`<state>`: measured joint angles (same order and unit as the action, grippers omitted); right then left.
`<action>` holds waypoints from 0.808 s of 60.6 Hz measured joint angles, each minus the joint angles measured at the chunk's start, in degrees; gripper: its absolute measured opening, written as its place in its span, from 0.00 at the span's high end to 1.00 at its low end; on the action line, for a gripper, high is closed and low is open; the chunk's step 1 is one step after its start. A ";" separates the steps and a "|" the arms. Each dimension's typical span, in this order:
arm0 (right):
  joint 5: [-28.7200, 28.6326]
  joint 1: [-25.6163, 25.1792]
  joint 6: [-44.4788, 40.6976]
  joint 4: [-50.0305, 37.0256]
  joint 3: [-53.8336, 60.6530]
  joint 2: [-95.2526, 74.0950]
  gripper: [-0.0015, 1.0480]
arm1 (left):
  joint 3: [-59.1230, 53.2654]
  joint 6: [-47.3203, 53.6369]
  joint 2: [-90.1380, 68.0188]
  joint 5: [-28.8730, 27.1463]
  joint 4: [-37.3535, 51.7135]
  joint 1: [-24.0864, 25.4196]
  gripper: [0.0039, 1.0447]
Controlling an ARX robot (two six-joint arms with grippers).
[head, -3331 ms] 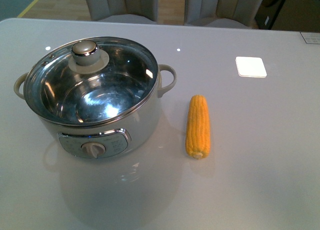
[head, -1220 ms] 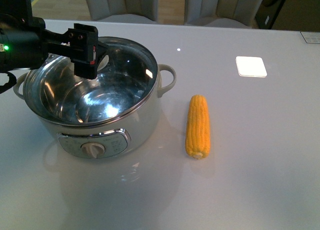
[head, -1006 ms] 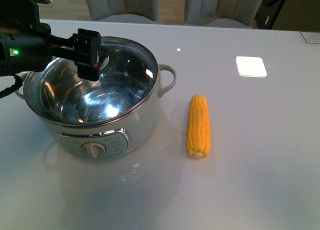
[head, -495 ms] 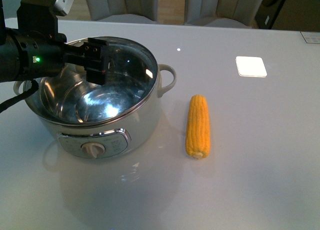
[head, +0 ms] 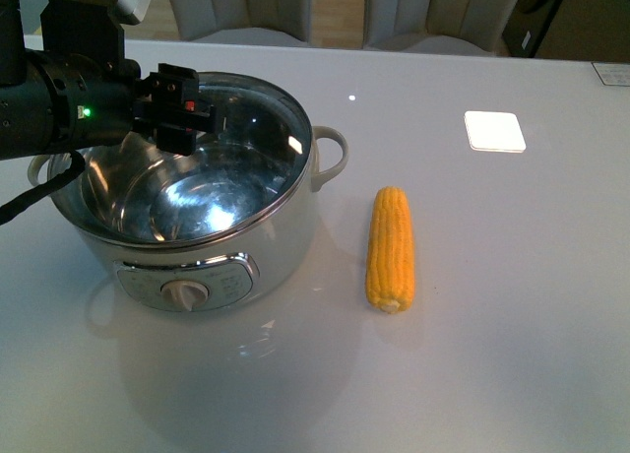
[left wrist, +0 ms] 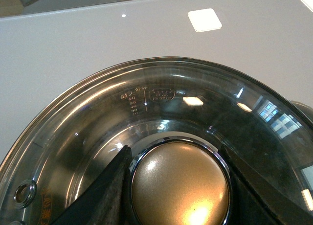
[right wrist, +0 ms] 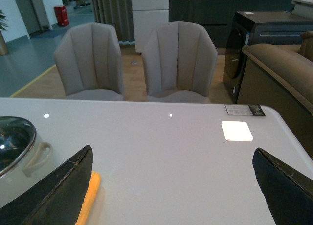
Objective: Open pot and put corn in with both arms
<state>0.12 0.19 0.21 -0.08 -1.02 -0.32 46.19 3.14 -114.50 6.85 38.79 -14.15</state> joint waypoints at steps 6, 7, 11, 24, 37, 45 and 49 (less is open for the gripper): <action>0.00 0.00 -0.02 0.00 0.00 0.00 0.08 | 0.00 -0.02 0.00 -0.57 0.07 -0.13 0.56; 0.00 0.00 0.00 0.00 0.00 0.00 0.08 | 0.00 -0.02 0.00 -0.66 0.07 -0.15 0.56; 0.00 0.00 0.00 0.00 0.00 0.00 0.08 | 0.00 -0.15 0.07 -1.11 0.00 -0.31 0.56; 0.00 0.00 0.00 0.00 0.00 0.00 0.08 | -0.09 -0.13 1.64 -4.09 -1.31 -0.72 0.57; 0.00 0.00 0.00 0.00 0.00 0.00 0.08 | -0.39 0.07 6.27 -5.18 -2.75 -0.61 0.57; 0.00 0.00 0.00 0.00 0.00 0.00 0.08 | -0.59 0.09 10.71 -4.76 -4.37 0.17 0.57; 0.00 0.00 0.00 0.00 0.00 0.00 0.08 | -1.03 0.11 12.87 -3.78 -5.07 1.07 0.57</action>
<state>0.12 0.19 0.21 -0.08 -1.02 -0.32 45.17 3.25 -101.62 3.07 33.71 -13.08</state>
